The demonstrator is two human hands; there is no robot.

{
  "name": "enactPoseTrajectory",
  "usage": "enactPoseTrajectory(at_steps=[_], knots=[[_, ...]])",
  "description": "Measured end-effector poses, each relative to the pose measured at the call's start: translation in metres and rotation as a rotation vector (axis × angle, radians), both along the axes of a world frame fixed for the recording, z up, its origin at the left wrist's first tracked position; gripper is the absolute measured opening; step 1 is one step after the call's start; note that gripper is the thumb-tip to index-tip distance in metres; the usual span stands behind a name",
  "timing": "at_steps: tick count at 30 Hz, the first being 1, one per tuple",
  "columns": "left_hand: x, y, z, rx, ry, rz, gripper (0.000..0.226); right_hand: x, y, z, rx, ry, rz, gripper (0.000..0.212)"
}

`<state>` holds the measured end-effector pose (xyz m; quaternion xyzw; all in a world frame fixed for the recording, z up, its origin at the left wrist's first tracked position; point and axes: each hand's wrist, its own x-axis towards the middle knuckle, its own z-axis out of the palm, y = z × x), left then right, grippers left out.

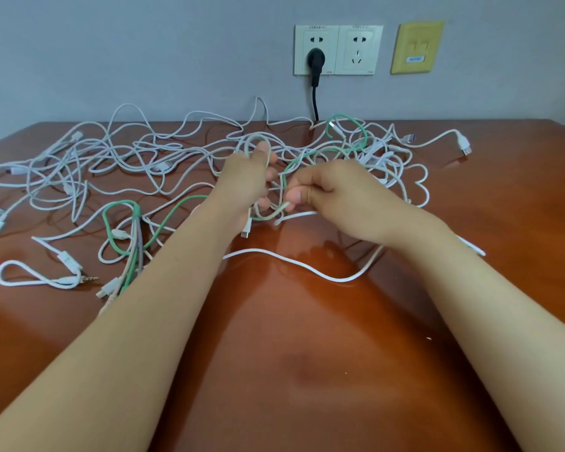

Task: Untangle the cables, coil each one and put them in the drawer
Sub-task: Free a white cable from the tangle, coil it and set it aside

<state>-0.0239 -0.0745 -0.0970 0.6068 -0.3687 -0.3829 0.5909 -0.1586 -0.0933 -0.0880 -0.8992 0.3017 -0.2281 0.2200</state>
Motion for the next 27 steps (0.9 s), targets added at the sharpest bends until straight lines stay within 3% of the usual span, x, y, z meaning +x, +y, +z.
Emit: enactPoseTrajectory(at_steps=[4, 5, 8, 11, 16, 22, 27], knots=[[-0.011, 0.002, -0.001, 0.046, -0.15, -0.045, 0.043, 0.002, 0.002, -0.002, -0.018, -0.139, -0.005, 0.005], [-0.014, 0.003, -0.001, 0.059, -0.165, -0.065, 0.046, 0.002, 0.003, -0.001, 0.011, -0.189, -0.012, 0.013], [-0.019, 0.005, 0.001, 0.071, -0.101, -0.131, 0.056, -0.001, 0.002, -0.001, 0.052, -0.283, -0.065, 0.029], [-0.021, 0.006, 0.001, 0.066, -0.029, -0.214, 0.061, 0.0, 0.002, -0.001, 0.037, -0.307, -0.114, 0.027], [-0.022, 0.007, -0.002, 0.111, -0.003, -0.356, 0.062, -0.002, 0.005, 0.005, 0.251, -0.498, -0.128, 0.019], [-0.024, 0.01, 0.003, 0.094, 0.04, -0.526, 0.069, -0.002, -0.006, 0.002, 0.017, -0.468, -0.312, 0.025], [-0.023, 0.015, 0.001, 0.055, -0.1, -0.592, 0.036, -0.005, -0.011, 0.0, 0.181, -0.52, -0.325, 0.024]])
